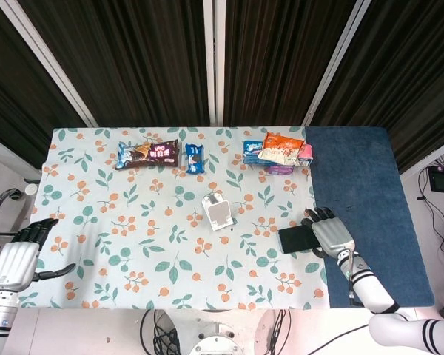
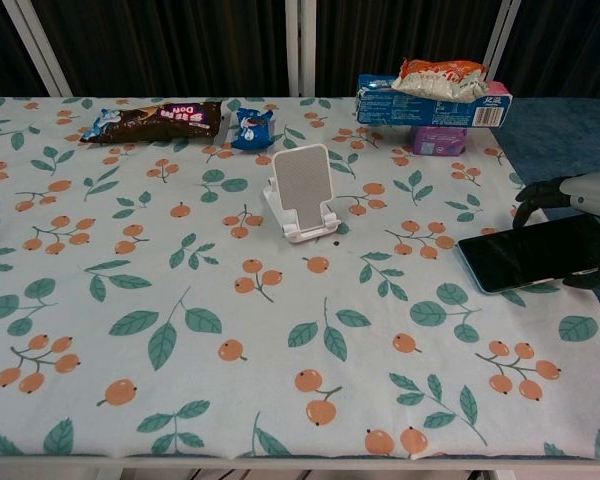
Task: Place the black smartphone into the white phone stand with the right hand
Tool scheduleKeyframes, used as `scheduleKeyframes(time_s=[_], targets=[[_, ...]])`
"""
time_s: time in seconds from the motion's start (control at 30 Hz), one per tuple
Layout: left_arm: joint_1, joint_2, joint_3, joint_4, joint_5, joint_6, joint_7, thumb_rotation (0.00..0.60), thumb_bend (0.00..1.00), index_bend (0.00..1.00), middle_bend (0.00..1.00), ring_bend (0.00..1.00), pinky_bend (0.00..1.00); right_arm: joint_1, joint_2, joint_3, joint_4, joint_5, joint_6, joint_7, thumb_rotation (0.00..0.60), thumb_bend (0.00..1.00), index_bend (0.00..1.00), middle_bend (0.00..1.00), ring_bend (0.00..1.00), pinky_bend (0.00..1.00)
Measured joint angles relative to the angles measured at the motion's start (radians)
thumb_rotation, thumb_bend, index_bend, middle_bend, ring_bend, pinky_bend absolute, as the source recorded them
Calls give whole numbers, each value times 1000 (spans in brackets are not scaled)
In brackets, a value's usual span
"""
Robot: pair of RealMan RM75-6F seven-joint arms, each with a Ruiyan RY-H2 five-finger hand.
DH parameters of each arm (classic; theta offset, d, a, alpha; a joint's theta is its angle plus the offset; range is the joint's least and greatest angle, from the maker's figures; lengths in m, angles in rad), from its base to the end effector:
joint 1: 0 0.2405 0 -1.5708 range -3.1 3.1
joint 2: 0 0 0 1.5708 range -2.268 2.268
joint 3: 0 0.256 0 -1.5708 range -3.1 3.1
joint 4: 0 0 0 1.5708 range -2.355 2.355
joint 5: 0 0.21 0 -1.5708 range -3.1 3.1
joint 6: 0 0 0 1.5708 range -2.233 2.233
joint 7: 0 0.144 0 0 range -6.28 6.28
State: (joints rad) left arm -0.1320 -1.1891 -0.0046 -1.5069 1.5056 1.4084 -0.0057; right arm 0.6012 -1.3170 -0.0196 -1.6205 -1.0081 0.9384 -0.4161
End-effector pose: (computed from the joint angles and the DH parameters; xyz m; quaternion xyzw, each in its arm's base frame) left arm -0.3244 0.1872 0.1300 -0.6315 -0.3978 -0.3575 0.5614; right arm -0.2518 -0.2848 0.0265 0.7561 -0.4249 0.2079 0.4523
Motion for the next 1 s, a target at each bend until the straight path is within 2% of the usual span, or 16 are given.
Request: scheduleKeyframes(time_s=[0.2, 0.5, 0.73, 1.0], targets=[[0, -1, 0, 1, 0, 0, -2, 311, 5, 118, 119, 129, 223, -10, 1, 5, 4, -25, 10, 15, 600, 226, 702, 277, 189, 0], [2, -3, 1, 6, -2, -1, -5, 311, 5, 118, 118, 129, 223, -25, 2, 16, 14, -60, 22, 41, 600, 286, 736, 342, 360, 0], [3, -3, 2, 7, -2, -1, -6, 314, 5, 118, 119, 129, 223, -33, 15, 26, 5, -82, 35, 56, 600, 304, 737, 359, 380, 0], [3, -3, 0, 6, -2, 1, -6, 316, 5, 118, 119, 129, 223, -52, 73, 57, -21, -204, 136, 94, 600, 305, 736, 370, 380, 0]])
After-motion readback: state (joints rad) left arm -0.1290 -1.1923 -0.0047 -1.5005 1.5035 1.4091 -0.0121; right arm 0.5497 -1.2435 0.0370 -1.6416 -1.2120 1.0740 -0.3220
